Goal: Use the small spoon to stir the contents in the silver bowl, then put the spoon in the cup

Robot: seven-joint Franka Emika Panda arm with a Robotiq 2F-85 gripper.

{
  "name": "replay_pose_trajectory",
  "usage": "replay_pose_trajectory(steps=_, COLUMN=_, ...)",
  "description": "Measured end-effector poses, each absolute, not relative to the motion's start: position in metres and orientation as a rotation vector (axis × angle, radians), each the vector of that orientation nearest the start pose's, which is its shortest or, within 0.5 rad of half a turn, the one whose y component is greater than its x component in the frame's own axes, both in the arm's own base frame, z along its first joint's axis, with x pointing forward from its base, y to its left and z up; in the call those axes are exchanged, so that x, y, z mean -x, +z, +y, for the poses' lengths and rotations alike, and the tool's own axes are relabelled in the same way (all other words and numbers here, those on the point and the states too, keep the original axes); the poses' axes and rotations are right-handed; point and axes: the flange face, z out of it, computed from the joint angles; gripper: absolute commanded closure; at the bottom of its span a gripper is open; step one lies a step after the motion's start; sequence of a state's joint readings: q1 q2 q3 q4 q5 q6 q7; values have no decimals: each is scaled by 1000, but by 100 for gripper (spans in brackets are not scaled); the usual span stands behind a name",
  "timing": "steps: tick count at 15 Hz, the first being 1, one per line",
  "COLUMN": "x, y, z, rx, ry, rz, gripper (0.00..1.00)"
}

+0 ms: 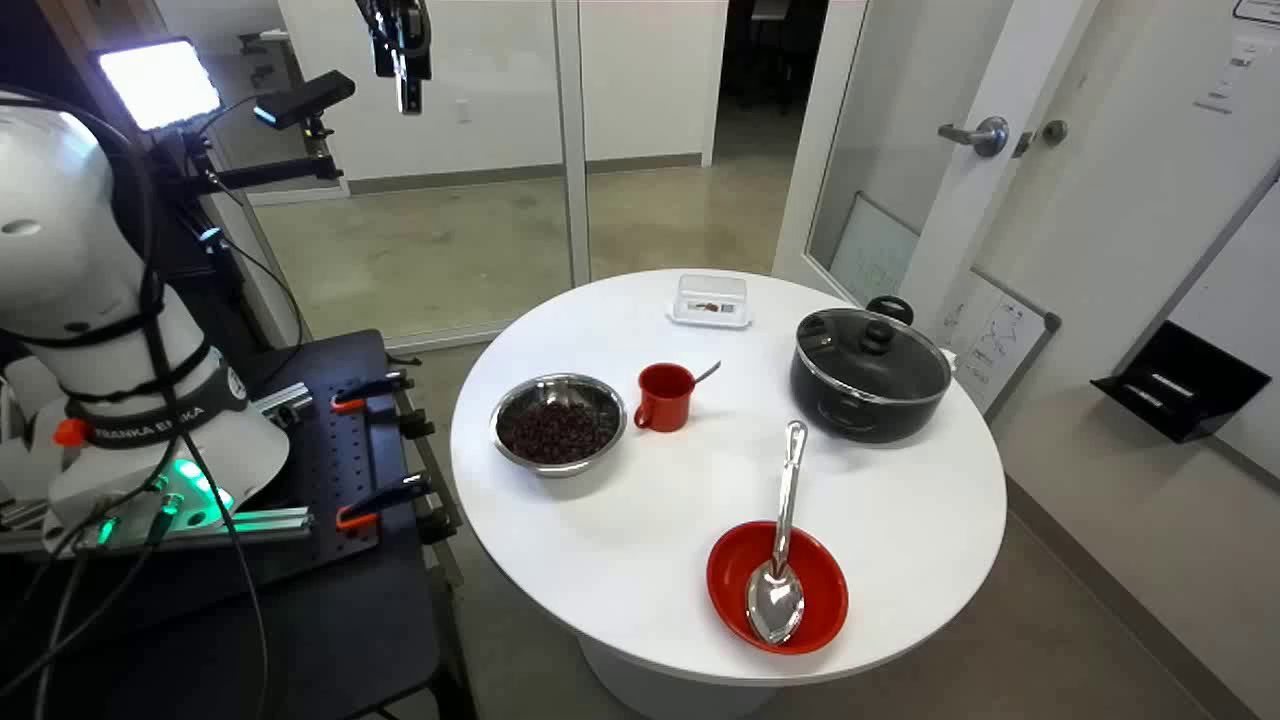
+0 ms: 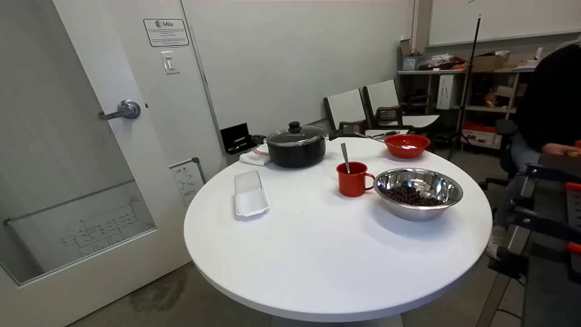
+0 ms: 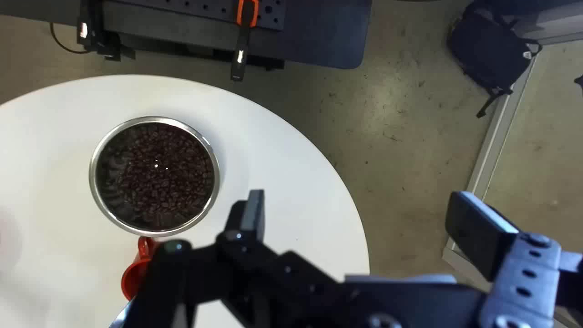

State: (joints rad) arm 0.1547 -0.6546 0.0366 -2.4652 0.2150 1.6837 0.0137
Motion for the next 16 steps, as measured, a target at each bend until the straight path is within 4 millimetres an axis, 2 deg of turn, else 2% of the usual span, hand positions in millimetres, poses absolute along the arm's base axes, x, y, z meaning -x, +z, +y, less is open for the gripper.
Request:
replay_pose_trajectory(steps=10, x=-330, y=507, z=86, rx=2952, ry=214, rz=-192, gripper=0)
replay_pose_trajectory(steps=13, x=-340, y=502, z=81, rx=2974, ry=242, rz=2, gripper=0)
replay_pose_trajectory(steps=16, x=-369, y=492, z=76, rx=2980, ry=255, rz=245, gripper=0)
